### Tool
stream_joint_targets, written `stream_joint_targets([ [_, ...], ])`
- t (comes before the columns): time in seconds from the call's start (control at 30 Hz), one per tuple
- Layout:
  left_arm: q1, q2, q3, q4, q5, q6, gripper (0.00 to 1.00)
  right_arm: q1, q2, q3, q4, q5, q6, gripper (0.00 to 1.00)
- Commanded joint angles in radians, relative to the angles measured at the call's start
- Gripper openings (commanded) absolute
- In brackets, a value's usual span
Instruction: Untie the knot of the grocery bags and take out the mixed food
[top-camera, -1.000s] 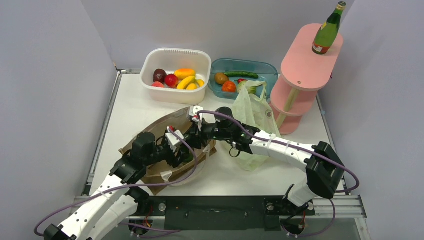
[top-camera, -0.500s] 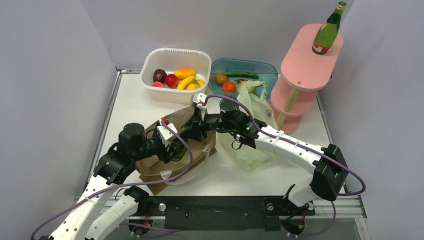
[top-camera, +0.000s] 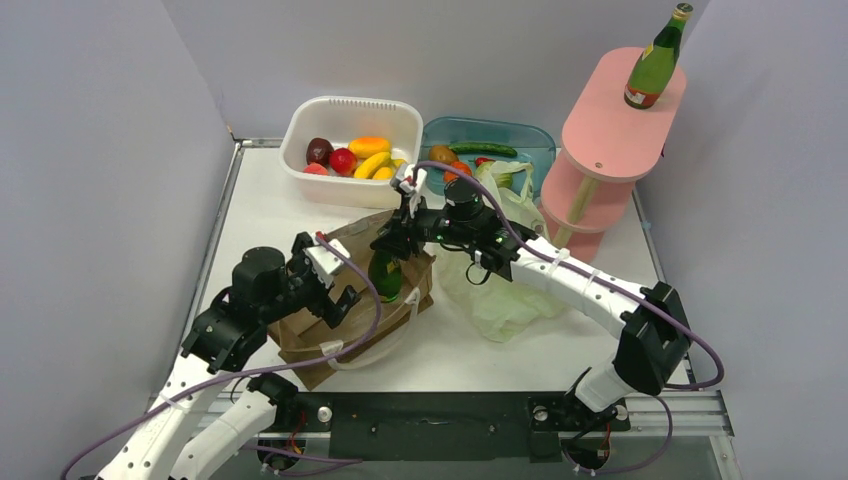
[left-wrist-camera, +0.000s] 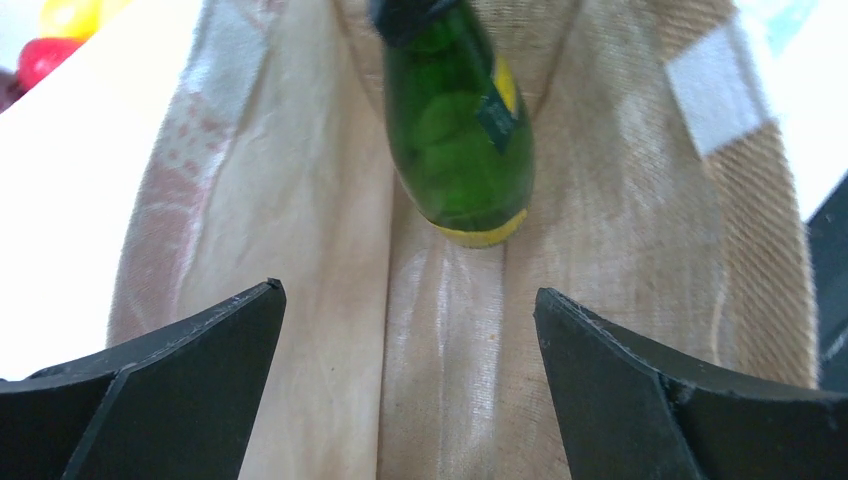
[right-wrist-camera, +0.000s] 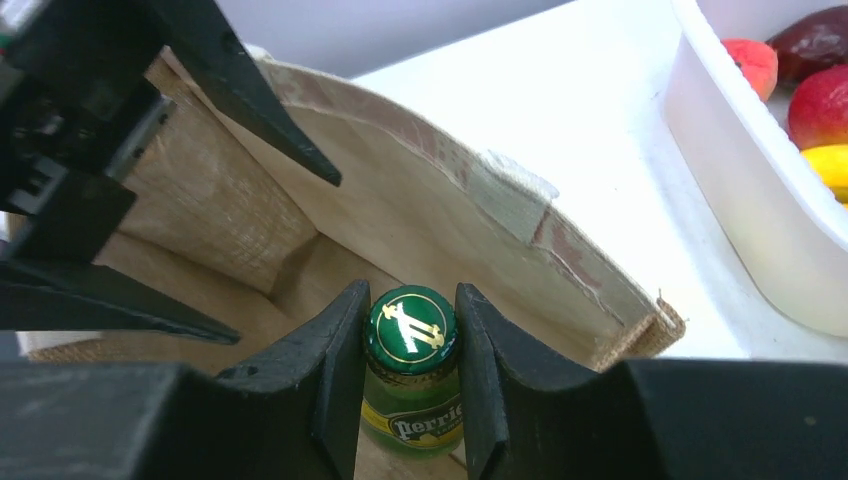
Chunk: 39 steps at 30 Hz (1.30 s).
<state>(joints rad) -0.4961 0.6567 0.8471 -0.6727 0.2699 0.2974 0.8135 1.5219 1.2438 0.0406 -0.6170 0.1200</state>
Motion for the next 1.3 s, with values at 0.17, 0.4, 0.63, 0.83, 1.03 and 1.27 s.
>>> stream_joint_targets([
  [0.17,0.007,0.000,0.105,0.189,-0.217,-0.398,0.96,-0.022,-0.101,0.198,0.146,0.007,0.117,0.00],
  [0.4,0.049,0.053,0.188,0.193,-0.253,-0.491,0.94,-0.066,-0.117,0.295,0.109,0.104,0.177,0.00],
  [0.63,0.050,0.104,0.182,0.179,-0.336,-0.431,0.97,-0.127,-0.105,0.468,-0.001,0.155,0.174,0.00],
  [0.83,0.050,0.144,0.155,0.166,-0.289,-0.401,0.97,-0.196,-0.108,0.576,-0.111,0.166,0.155,0.00],
  [1.03,0.048,0.167,0.154,0.185,-0.220,-0.365,0.94,-0.300,-0.110,0.688,-0.194,0.165,0.140,0.00],
  [1.27,0.050,0.188,0.137,0.197,-0.184,-0.348,0.89,-0.464,-0.141,0.791,-0.252,0.173,0.129,0.00],
])
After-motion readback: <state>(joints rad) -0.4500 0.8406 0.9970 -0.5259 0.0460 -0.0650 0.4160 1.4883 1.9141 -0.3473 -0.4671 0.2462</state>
